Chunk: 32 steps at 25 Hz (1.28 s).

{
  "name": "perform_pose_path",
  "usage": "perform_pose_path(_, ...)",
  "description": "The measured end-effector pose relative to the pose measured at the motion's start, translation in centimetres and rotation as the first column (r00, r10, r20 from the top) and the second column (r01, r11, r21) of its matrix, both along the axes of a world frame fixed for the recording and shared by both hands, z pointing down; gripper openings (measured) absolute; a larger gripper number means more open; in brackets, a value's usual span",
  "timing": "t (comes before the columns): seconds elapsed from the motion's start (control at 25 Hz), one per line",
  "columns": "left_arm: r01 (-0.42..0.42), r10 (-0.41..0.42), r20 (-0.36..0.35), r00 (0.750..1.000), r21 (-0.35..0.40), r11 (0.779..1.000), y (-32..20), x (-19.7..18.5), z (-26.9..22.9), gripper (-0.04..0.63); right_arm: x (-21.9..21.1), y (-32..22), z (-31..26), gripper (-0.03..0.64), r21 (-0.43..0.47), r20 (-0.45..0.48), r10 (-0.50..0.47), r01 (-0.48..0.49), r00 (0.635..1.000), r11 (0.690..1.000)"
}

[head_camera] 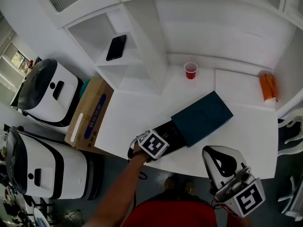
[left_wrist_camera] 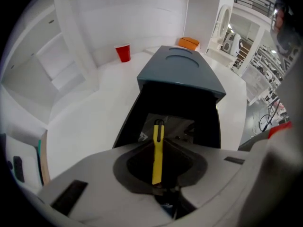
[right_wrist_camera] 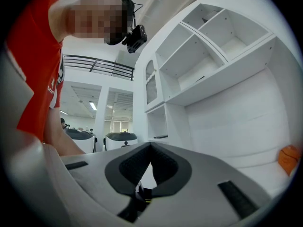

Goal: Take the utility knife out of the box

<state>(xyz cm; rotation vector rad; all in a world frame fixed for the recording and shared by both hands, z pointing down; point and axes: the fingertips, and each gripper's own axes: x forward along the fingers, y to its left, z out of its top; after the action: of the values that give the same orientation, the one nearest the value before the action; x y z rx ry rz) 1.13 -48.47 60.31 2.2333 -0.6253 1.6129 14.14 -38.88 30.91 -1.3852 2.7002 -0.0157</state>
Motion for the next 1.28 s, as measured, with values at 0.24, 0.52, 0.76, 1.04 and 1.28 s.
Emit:
perform_pose_path(0.24,0.022,-0.012,-0.112,0.994,0.089,0.996,-0.1,0.6,-3.0,0.081,0.3,0.1,0.6,-0.002,-0.016,-0.013,0.014,-0.014,1.000,1.000)
perform_pose_path(0.52,0.076,0.078,-0.406,0.911,0.351,0.933,0.4,3.2,-13.0,0.081,0.2,0.3,0.6,-0.002,-0.030,-0.003,0.019,-0.019,1.000,0.999)
perform_pose_path(0.76,0.149,0.221,-0.591,0.775,0.512,0.846,3.3,5.0,-21.0,0.081,-0.7,0.5,0.0,-0.002,-0.016,-0.026,0.016,-0.016,1.000,1.000)
perform_pose_path(1.04,0.289,0.268,-0.768,0.581,0.503,0.815,7.2,5.2,-27.8,0.081,-2.1,1.1,-1.2,-0.002,0.009,-0.009,0.011,-0.011,1.000,1.000)
perform_pose_path(1.28,0.300,0.317,-0.793,0.521,0.518,0.801,9.4,4.9,-29.3,0.083,-3.3,1.7,-2.3,-0.003,0.046,-0.006,0.015,-0.015,1.000,0.999)
